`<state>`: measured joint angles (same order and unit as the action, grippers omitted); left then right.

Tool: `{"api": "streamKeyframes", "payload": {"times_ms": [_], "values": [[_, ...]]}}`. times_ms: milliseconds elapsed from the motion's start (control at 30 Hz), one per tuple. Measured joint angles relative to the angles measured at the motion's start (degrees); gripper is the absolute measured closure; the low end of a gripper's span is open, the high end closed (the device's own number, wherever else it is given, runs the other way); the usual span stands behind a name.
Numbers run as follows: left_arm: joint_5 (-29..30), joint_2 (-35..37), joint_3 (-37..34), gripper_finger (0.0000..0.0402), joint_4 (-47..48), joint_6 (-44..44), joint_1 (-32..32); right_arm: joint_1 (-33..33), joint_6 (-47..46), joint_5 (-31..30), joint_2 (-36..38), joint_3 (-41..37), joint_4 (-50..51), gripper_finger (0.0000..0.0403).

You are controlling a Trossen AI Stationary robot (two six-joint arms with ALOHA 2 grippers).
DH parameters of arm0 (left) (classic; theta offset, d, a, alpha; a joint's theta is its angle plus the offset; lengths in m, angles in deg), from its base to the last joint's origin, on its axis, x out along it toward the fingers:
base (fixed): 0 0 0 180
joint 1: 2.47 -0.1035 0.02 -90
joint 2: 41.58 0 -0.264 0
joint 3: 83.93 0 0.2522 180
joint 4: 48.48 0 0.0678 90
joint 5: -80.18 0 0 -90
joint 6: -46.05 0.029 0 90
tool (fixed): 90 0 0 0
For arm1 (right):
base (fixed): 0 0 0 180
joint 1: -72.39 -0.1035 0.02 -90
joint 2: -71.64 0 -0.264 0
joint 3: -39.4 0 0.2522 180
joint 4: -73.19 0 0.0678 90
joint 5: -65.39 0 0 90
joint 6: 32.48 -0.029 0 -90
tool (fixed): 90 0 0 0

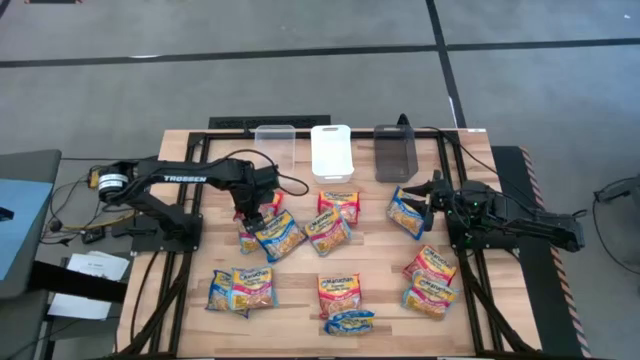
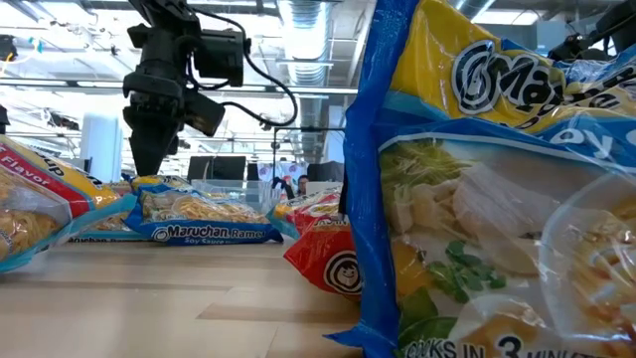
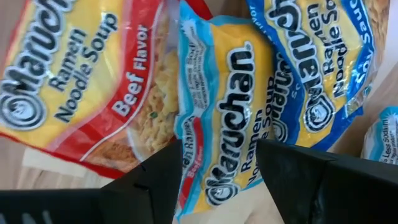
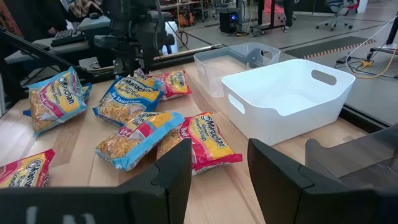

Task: Sort Maruchan noodles
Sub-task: Put the light blue bag into the transparent bin

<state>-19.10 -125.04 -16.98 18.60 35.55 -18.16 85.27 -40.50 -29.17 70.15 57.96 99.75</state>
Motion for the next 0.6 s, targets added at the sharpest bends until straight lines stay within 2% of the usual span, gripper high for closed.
{"api": "streamKeyframes", "payload": {"times_ms": [600], "values": [[-0.7,-0.2,-2.9,0.021,-4.9,-1.2,0.8,0.0,0.0,0.0,0.0,0.0,0.0,0.0223]]}}
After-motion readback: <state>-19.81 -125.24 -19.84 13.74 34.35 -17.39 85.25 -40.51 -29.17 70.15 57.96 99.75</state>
